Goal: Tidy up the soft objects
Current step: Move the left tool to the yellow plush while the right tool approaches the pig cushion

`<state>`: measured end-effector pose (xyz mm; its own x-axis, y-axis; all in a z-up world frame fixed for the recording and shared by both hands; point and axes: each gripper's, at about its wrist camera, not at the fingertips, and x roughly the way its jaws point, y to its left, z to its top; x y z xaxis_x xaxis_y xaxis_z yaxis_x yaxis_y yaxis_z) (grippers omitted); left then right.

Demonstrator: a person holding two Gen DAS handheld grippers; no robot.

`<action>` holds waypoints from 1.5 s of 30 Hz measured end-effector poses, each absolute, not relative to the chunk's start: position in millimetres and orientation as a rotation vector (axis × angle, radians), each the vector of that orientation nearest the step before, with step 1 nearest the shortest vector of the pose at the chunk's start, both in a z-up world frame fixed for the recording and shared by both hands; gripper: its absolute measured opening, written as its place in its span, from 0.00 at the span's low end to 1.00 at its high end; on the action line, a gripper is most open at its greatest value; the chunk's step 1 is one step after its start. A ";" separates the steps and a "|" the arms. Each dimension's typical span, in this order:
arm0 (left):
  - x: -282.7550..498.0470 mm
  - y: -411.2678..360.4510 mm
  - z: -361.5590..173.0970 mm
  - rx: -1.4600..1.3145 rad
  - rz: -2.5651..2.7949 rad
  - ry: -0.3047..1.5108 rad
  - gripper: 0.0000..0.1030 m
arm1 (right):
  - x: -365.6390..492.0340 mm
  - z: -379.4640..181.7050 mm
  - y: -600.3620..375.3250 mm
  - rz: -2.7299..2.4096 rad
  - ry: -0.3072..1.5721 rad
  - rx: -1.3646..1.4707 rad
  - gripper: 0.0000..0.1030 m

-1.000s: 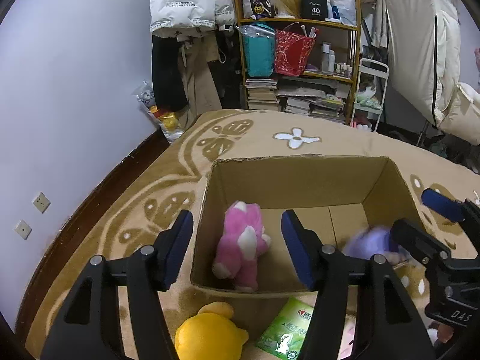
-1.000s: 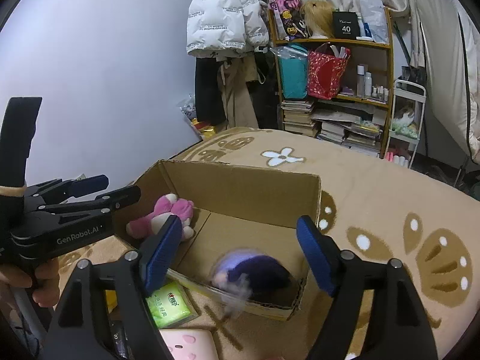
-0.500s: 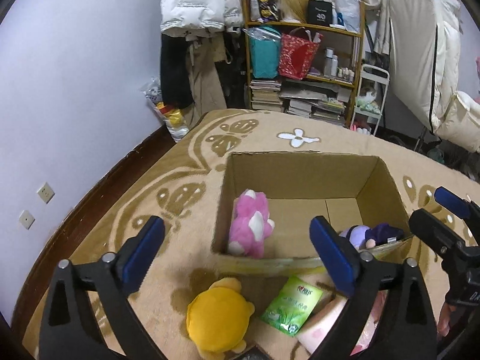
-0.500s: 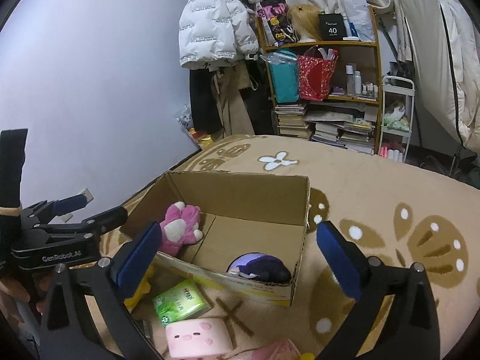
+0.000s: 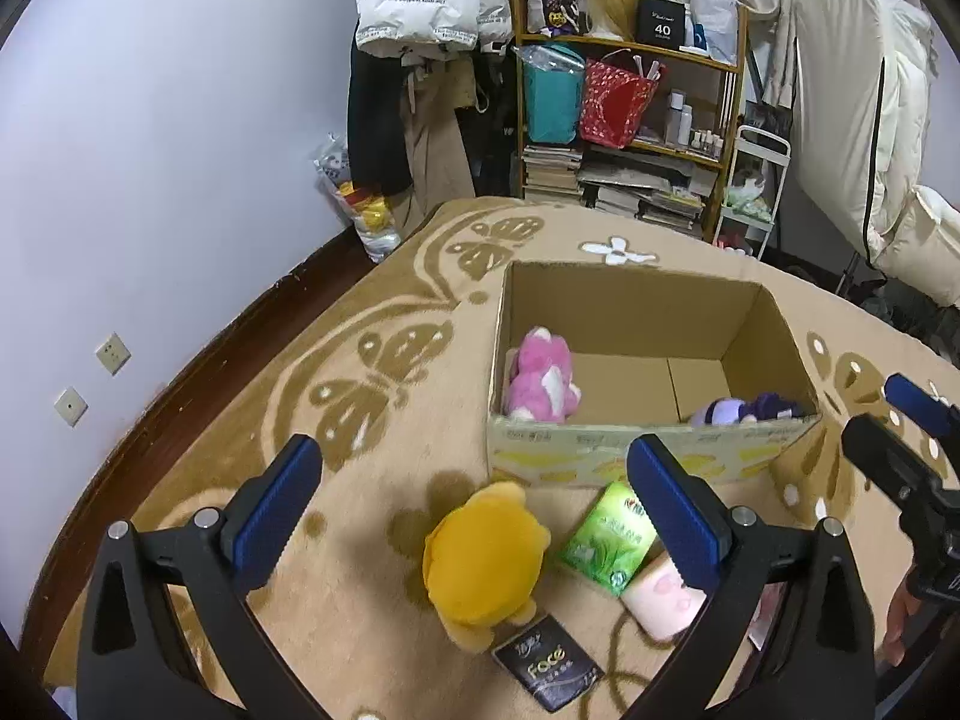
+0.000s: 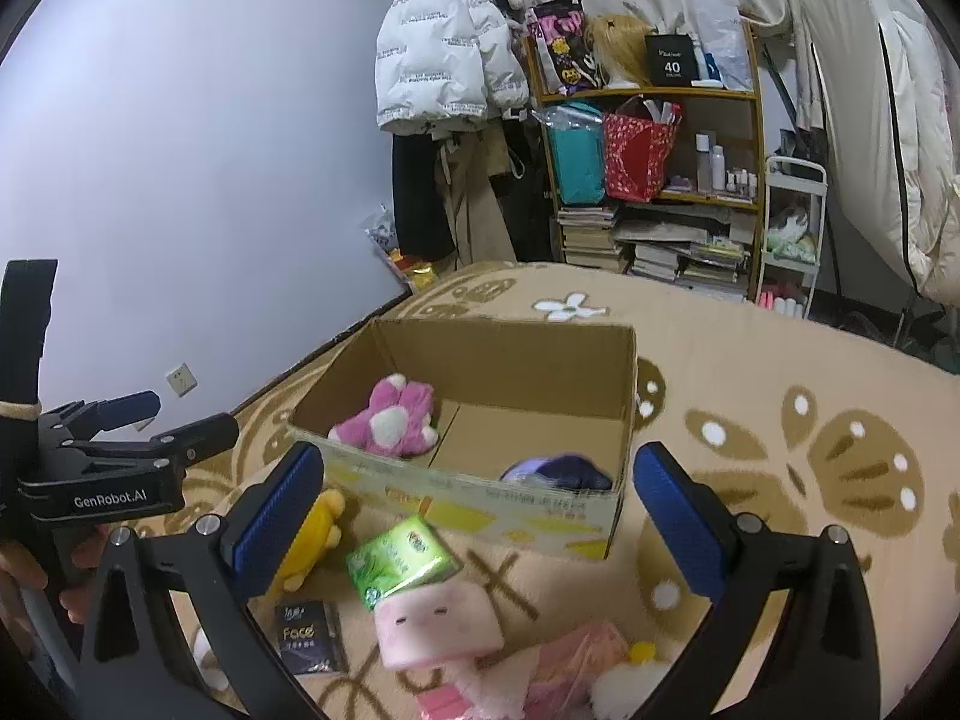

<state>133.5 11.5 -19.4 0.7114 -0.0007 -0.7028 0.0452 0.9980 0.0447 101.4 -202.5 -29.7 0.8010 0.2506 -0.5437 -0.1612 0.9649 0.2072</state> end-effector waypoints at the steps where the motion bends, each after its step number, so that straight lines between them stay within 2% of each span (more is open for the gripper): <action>1: 132.6 12.6 -21.1 0.056 -0.027 0.787 0.98 | 99.0 -32.4 -201.7 0.220 0.608 0.154 1.00; 45: 165.8 20.6 -121.7 0.027 -0.015 1.122 0.98 | 107.8 -146.9 -155.5 0.261 0.877 0.016 1.00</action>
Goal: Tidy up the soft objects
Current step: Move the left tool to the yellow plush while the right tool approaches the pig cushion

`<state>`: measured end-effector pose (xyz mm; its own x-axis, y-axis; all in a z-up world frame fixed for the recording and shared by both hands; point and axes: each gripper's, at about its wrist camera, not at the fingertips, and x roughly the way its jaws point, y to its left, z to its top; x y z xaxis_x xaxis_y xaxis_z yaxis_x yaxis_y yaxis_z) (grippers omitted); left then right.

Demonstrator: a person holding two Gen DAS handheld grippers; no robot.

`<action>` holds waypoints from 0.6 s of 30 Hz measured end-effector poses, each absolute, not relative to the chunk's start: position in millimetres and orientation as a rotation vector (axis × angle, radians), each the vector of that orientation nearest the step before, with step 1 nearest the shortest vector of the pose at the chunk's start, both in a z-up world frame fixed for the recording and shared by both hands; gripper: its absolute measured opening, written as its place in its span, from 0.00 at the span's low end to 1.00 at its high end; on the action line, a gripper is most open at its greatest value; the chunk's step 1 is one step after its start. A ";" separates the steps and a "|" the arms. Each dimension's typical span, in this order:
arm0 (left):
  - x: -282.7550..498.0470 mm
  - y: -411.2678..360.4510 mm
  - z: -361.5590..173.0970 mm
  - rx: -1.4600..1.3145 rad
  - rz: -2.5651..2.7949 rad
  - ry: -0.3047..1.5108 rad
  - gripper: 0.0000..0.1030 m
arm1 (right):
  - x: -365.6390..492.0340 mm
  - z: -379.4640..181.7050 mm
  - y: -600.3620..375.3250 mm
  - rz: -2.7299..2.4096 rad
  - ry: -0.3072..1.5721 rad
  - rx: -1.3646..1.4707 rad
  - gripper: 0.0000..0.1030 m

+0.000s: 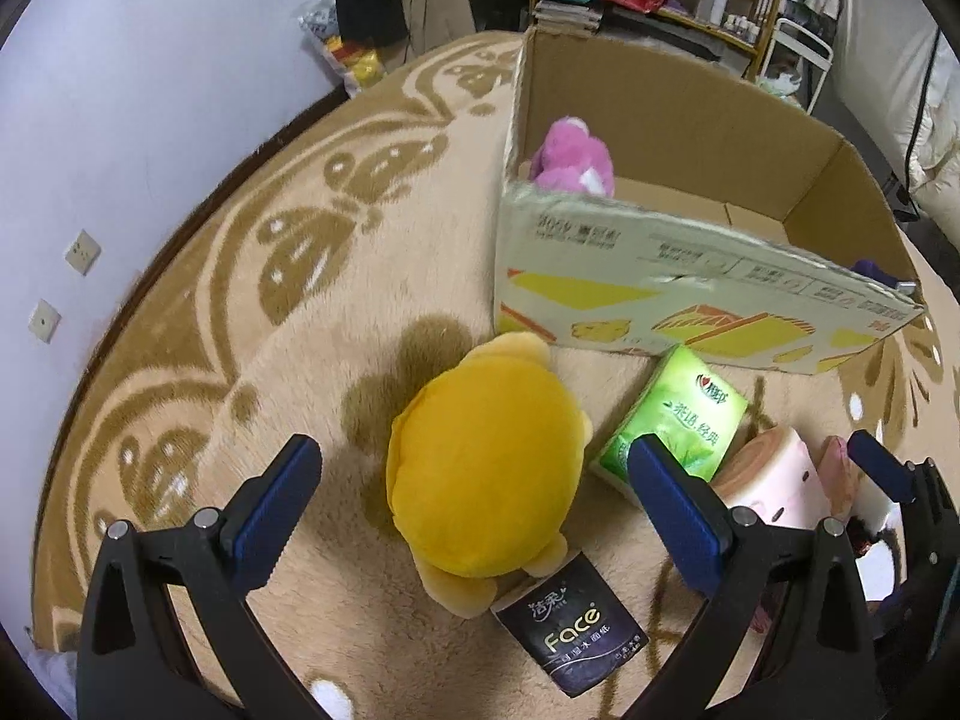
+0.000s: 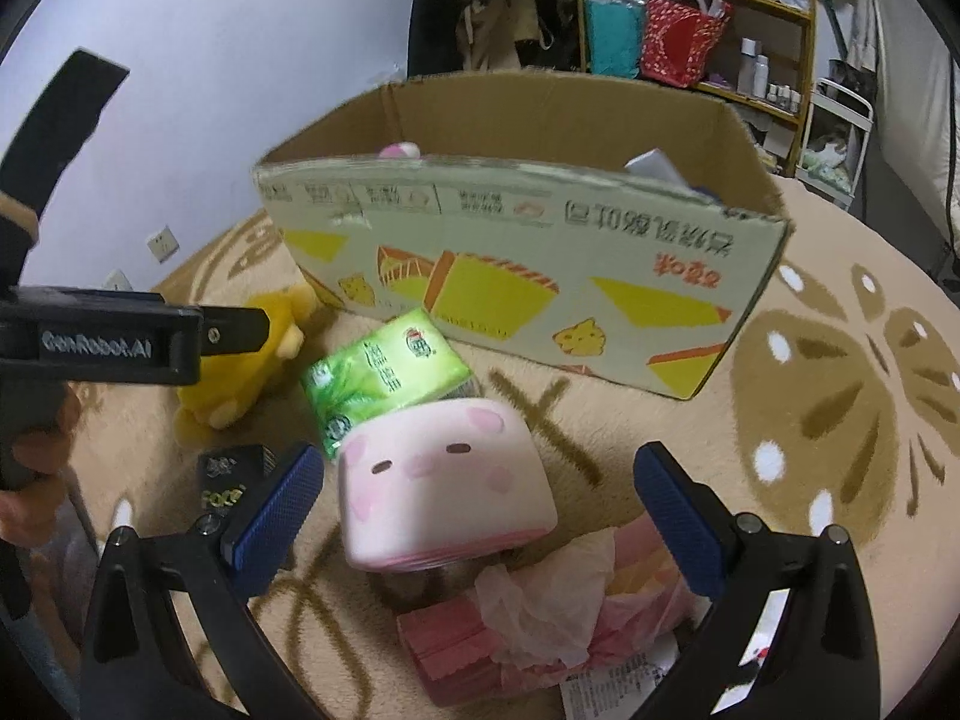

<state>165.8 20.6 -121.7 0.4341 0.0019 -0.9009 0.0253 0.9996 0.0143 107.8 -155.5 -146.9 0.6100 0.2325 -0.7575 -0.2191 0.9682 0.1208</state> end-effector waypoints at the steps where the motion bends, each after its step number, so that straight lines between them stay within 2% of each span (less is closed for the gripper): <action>1: 166.8 22.6 -124.1 0.012 -0.020 1.133 0.98 | 108.7 -149.1 -154.6 0.263 0.885 0.014 1.00; 18: 178.0 27.8 -147.4 0.006 0.025 1.198 0.98 | 119.0 -166.2 -156.8 0.280 0.947 0.044 1.00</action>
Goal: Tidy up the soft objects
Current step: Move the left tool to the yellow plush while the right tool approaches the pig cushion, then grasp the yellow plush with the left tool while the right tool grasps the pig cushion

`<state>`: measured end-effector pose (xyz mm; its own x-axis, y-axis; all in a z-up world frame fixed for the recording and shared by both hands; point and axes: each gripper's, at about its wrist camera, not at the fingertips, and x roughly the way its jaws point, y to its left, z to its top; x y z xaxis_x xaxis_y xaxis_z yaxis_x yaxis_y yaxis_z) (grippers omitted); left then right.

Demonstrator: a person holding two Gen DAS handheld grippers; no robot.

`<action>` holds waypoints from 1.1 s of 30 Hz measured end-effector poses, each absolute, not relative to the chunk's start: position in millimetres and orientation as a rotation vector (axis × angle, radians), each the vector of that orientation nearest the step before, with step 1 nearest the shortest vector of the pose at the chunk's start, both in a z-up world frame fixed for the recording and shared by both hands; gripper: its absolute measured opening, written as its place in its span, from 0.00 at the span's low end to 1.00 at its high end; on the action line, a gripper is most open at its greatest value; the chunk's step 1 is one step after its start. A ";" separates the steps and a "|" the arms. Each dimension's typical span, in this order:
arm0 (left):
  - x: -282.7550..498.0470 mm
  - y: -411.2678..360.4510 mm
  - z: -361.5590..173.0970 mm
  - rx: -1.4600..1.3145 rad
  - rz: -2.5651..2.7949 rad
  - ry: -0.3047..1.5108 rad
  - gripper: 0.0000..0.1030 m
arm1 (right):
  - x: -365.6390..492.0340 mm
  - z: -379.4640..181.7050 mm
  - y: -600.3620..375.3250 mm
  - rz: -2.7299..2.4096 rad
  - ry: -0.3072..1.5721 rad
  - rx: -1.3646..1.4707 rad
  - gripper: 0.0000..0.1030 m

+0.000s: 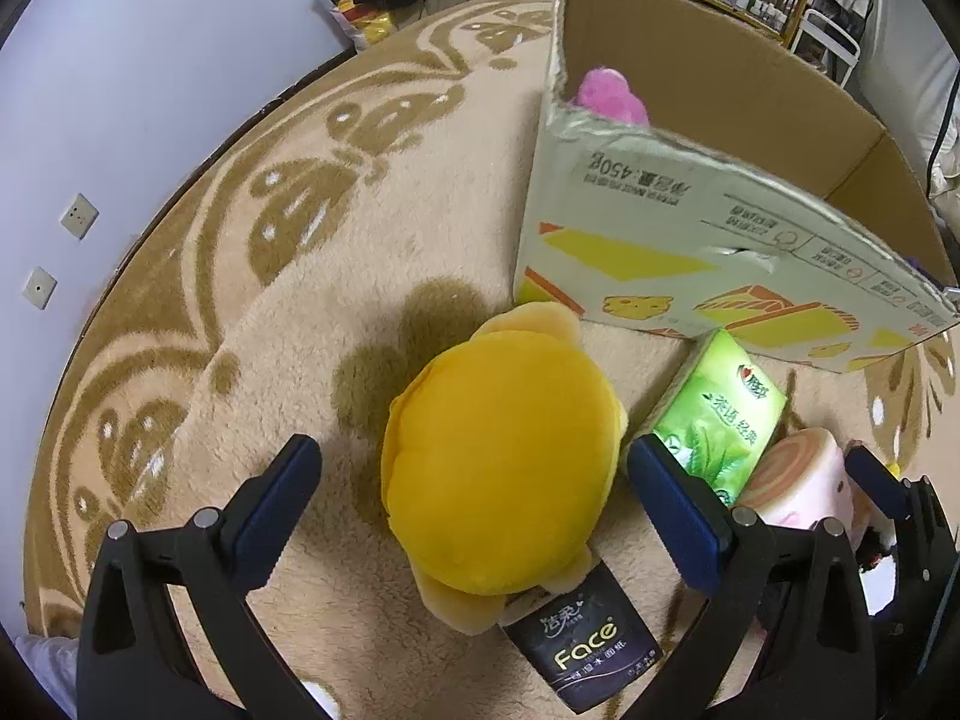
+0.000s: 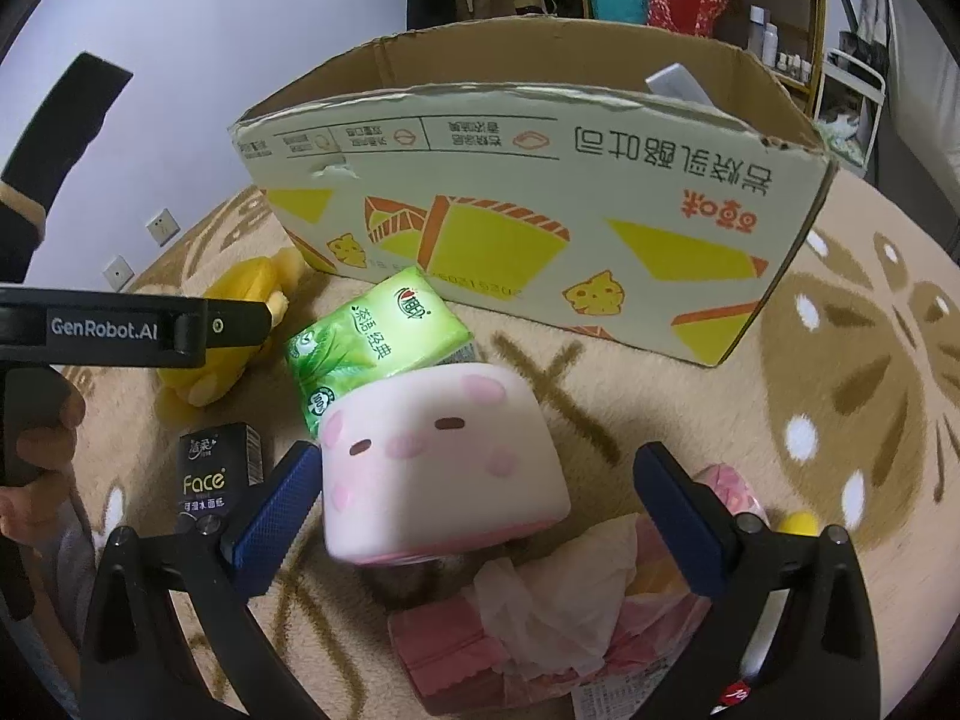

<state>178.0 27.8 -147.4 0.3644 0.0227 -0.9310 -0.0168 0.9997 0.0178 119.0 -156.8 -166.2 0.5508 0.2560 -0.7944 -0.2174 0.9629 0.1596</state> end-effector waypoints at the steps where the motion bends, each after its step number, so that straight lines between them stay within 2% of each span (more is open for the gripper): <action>1: 177.6 28.3 -148.3 0.006 0.028 1.201 0.98 | 119.0 -166.8 -156.9 0.281 0.947 0.048 1.00; 15: 175.9 28.0 -158.8 0.022 0.035 1.231 0.98 | 117.8 -163.6 -160.5 0.284 0.943 0.048 1.00; 16: 175.2 27.8 -159.2 0.022 0.035 1.233 0.98 | 118.1 -164.7 -159.1 0.288 0.943 0.051 0.99; 19: 174.7 27.4 -160.9 0.033 0.044 1.241 0.98 | 117.4 -165.7 -159.2 0.286 0.934 0.057 0.88; 21: 174.3 27.2 -161.1 0.038 0.043 1.238 0.92 | 116.3 -165.2 -158.2 0.304 0.934 0.061 0.75; 22: 174.0 27.1 -161.1 0.038 0.040 1.236 0.86 | 115.7 -164.8 -156.8 0.318 0.935 0.063 0.69; 24: 173.3 27.1 -161.5 0.031 0.032 1.234 0.79 | 113.0 -163.0 -153.2 0.320 0.927 0.042 0.65; 26: 172.4 26.2 -161.1 0.021 0.013 1.228 0.66 | 110.9 -161.5 -152.2 0.325 0.924 0.044 0.60; 33: 167.8 14.7 -156.9 0.084 -0.021 1.208 0.54 | 108.3 -154.4 -161.4 0.310 0.903 0.096 0.53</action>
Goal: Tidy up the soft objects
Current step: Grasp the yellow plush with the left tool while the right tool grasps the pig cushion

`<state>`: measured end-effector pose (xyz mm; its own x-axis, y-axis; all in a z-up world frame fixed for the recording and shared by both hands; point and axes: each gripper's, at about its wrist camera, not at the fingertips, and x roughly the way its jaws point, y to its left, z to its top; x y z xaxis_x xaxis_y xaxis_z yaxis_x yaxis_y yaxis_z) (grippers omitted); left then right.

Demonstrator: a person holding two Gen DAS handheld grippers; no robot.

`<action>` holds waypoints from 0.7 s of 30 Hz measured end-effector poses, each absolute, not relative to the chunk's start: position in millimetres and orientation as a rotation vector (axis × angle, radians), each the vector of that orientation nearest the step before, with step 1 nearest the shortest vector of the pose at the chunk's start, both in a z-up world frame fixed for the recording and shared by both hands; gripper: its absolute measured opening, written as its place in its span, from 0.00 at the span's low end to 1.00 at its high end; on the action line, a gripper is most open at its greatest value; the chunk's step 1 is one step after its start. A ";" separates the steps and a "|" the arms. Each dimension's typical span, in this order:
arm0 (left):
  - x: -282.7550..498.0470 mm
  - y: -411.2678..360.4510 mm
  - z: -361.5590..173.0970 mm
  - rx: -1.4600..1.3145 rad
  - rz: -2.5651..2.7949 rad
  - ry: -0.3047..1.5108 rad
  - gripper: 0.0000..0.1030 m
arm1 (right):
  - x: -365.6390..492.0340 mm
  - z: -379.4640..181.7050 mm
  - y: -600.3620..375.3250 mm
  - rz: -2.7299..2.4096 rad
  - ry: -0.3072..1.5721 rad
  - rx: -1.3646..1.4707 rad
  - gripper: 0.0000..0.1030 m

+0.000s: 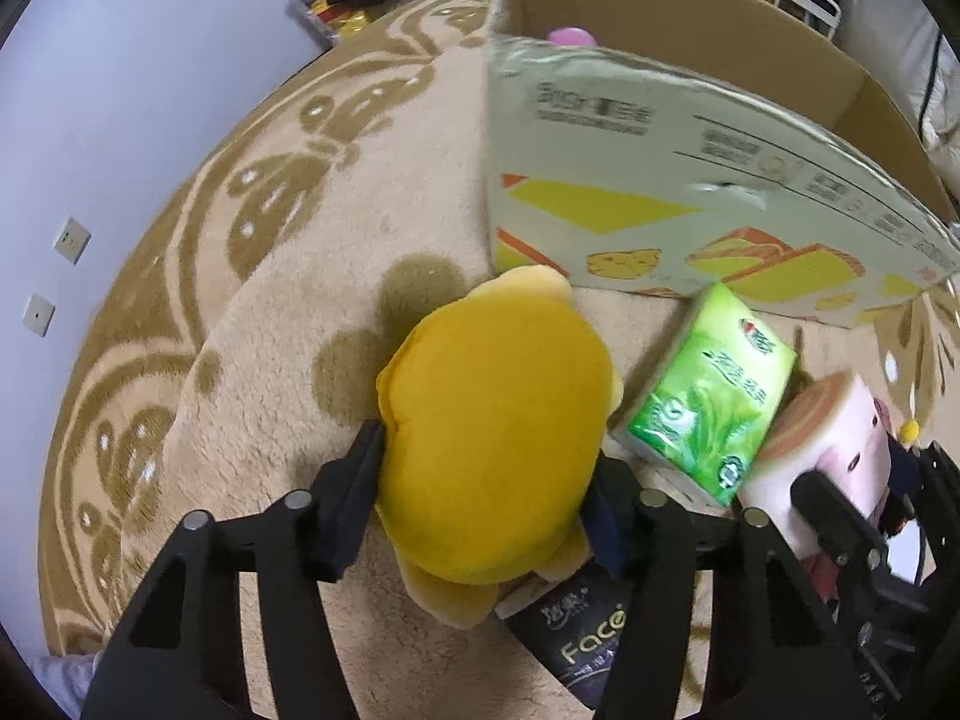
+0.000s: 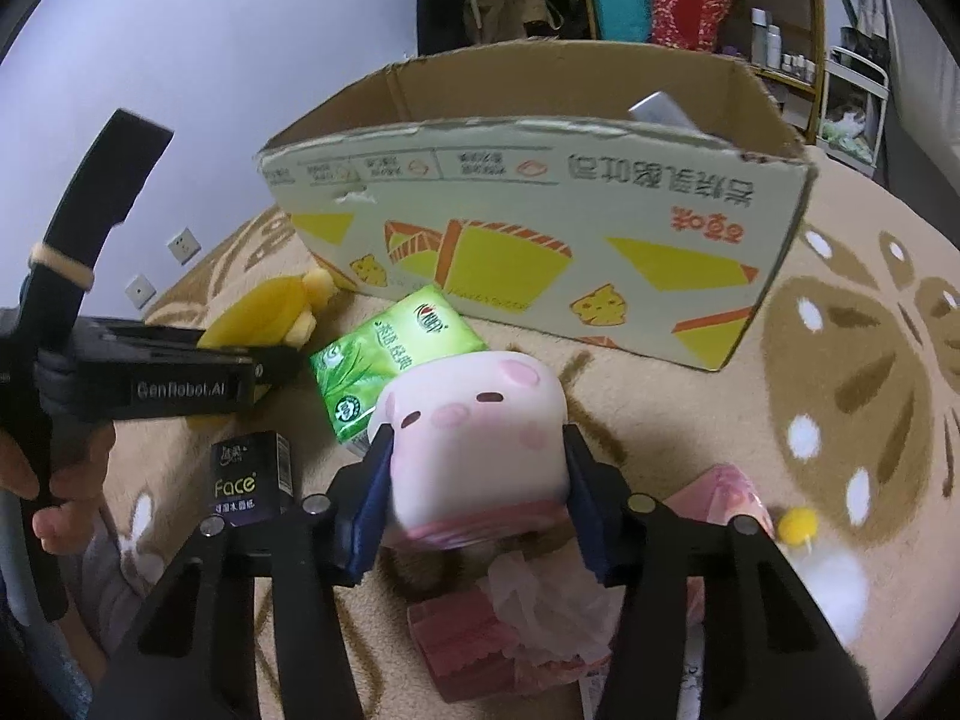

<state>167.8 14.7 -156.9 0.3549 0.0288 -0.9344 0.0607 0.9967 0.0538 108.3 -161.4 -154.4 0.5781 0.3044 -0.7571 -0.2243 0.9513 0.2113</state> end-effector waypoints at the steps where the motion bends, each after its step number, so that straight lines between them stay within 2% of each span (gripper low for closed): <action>1: 167.5 13.2 -156.3 0.084 -0.026 1.206 0.53 | 107.9 -153.0 -162.4 0.306 0.898 0.103 0.53; 21: 138.7 19.2 -102.2 0.064 -0.002 1.020 0.53 | 85.3 -128.2 -191.5 0.215 0.802 0.180 0.53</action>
